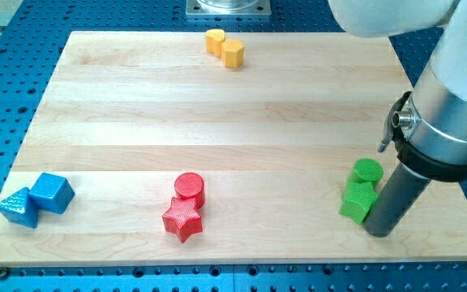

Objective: Separate the green blocks from each other

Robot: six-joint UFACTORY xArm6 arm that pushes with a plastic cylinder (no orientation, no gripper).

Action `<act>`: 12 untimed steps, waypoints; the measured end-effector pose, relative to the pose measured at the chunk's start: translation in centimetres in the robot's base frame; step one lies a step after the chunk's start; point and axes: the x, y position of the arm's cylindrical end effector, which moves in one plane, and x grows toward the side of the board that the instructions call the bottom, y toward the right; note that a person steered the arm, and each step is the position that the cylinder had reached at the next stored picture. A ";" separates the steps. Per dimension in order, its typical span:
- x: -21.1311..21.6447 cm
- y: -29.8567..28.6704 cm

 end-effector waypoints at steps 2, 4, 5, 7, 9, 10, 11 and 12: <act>-1.8 0.0; -3.2 -0.1; -3.3 -0.1; -6.6 -1.8; -3.5 -6.6; -3.3 -18.9; -8.5 -18.1; -10.4 -16.4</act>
